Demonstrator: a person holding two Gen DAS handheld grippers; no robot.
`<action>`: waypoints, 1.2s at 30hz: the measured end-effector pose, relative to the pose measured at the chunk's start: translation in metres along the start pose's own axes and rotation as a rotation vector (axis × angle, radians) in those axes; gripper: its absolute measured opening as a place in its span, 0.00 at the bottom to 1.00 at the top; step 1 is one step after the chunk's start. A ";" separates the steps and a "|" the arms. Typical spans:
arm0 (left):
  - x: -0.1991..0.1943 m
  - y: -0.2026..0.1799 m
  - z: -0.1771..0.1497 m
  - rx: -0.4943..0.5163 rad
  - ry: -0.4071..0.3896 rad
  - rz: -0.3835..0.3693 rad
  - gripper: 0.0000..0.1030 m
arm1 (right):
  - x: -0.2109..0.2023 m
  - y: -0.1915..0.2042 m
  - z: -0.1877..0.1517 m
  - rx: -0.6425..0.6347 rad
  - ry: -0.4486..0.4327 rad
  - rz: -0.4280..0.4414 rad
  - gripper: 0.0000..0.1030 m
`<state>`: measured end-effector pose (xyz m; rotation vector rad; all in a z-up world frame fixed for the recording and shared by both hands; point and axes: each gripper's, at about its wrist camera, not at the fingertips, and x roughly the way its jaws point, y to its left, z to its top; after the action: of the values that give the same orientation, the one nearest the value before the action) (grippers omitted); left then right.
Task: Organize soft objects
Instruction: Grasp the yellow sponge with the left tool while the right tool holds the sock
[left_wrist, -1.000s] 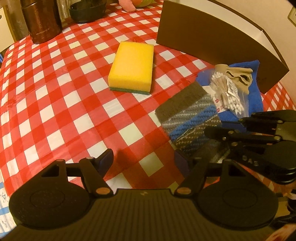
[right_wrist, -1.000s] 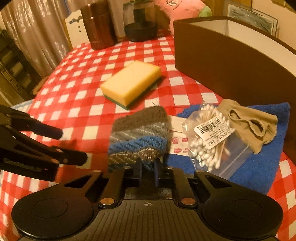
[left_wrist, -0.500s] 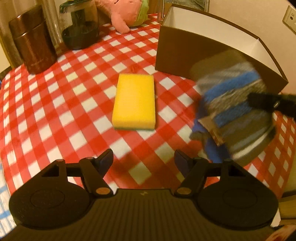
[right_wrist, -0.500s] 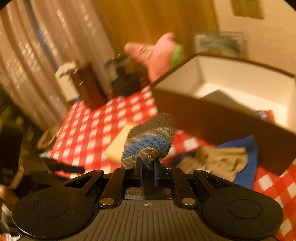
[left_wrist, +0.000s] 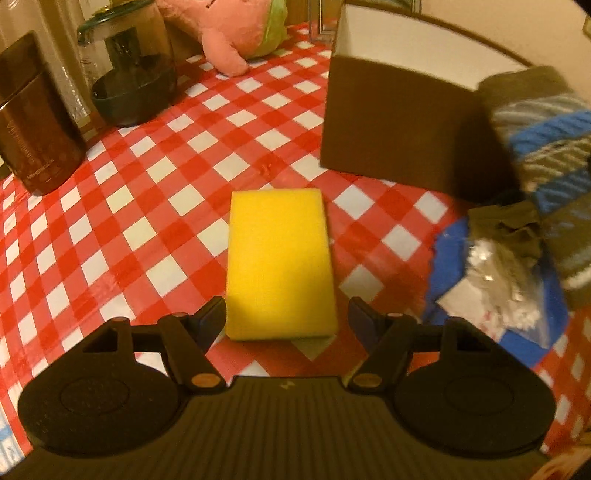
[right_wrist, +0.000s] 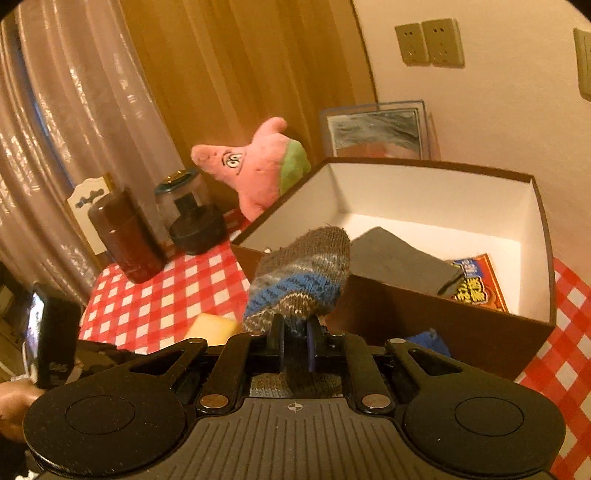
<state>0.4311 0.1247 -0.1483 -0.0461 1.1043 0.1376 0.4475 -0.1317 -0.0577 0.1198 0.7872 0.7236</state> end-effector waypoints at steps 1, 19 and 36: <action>0.004 0.001 0.001 0.007 0.004 0.004 0.69 | 0.000 -0.002 -0.001 0.003 0.002 -0.004 0.11; -0.006 0.001 0.004 0.035 -0.040 -0.002 0.64 | -0.002 -0.013 0.001 0.026 0.014 -0.041 0.11; -0.097 -0.061 0.073 0.126 -0.235 -0.043 0.64 | -0.042 -0.039 0.040 0.037 -0.133 -0.043 0.11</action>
<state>0.4611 0.0631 -0.0303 0.0576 0.8744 0.0335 0.4761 -0.1818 -0.0176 0.1826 0.6741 0.6539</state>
